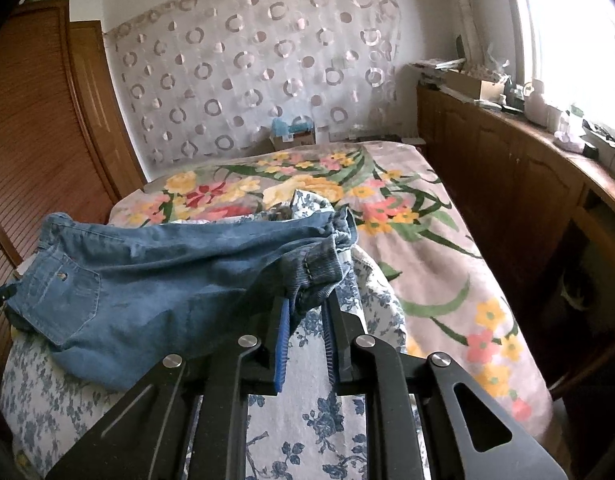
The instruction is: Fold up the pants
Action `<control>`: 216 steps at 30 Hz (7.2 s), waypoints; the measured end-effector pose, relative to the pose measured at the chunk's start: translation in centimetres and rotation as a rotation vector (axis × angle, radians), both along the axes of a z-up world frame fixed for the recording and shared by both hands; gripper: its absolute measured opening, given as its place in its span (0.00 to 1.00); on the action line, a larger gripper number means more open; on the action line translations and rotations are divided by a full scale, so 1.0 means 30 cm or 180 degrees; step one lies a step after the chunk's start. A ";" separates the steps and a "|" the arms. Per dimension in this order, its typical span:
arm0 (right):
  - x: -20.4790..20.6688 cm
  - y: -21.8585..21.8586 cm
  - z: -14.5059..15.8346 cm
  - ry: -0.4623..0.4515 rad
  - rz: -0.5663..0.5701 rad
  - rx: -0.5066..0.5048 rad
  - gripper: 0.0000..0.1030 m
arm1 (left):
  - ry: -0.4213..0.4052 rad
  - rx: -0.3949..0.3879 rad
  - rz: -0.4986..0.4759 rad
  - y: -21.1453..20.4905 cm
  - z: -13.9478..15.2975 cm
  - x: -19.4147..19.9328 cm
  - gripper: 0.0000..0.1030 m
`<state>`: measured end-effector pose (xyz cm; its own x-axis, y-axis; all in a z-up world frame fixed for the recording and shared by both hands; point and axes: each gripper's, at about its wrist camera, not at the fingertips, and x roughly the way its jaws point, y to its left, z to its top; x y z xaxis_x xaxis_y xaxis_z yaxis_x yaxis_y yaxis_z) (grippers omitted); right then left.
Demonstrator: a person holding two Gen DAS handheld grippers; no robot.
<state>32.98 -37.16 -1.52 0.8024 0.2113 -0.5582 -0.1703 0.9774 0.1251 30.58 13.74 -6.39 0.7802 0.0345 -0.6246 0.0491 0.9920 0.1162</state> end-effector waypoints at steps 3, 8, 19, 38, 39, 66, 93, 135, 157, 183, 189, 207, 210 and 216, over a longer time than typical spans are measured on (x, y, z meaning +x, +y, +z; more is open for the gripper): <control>-0.014 -0.008 0.009 -0.0036 0.0002 0.0025 0.14 | -0.0025 -0.0007 -0.0013 -0.005 0.019 -0.012 0.13; -0.049 -0.007 0.022 -0.0109 0.0030 0.0021 0.14 | -0.0068 -0.0023 -0.0025 -0.007 0.040 -0.041 0.11; -0.156 -0.031 0.043 -0.0283 0.0118 0.0023 0.14 | -0.0124 -0.0046 -0.0058 0.000 0.077 -0.157 0.08; -0.359 -0.093 0.065 -0.0486 0.0167 0.0011 0.13 | -0.0304 -0.0231 -0.0196 -0.016 0.171 -0.452 0.08; -0.379 -0.098 0.066 -0.0497 0.0169 0.0014 0.13 | -0.0300 -0.0242 -0.0202 -0.019 0.173 -0.467 0.08; -0.426 -0.192 -0.306 0.0348 -0.0109 0.0211 0.16 | 0.0131 -0.0282 -0.0196 -0.072 0.013 -0.685 0.20; -0.566 -0.227 -0.318 0.0078 -0.0245 0.0285 0.28 | 0.0189 -0.0514 -0.0867 -0.499 -0.006 -0.575 0.86; -0.417 0.293 0.004 -0.0465 0.1289 0.0386 0.07 | -0.0057 -0.0439 -0.0823 -0.424 0.140 -0.676 0.85; -0.334 0.690 -0.005 -0.0153 0.1707 -0.0127 0.31 | 0.0039 -0.0521 -0.0503 -0.234 0.064 -0.678 0.85; -0.270 0.698 -0.217 0.0530 0.1118 0.0116 0.41 | 0.0396 -0.0421 -0.0721 -0.395 -0.136 -0.427 0.64; -0.275 0.687 -0.221 0.0531 0.1034 0.0070 0.41 | 0.0422 -0.0367 -0.0722 -0.392 -0.155 -0.428 0.53; -0.254 0.638 -0.251 0.0618 0.1343 0.0437 0.16 | 0.0430 -0.0078 -0.0932 -0.460 -0.167 -0.448 0.07; -0.275 0.616 -0.206 0.0445 0.1429 0.0563 0.10 | 0.0320 -0.0096 -0.0975 -0.452 -0.114 -0.472 0.05; -0.316 0.610 -0.065 0.0060 0.1575 0.0611 0.08 | -0.0035 -0.0171 -0.0936 -0.387 0.046 -0.562 0.02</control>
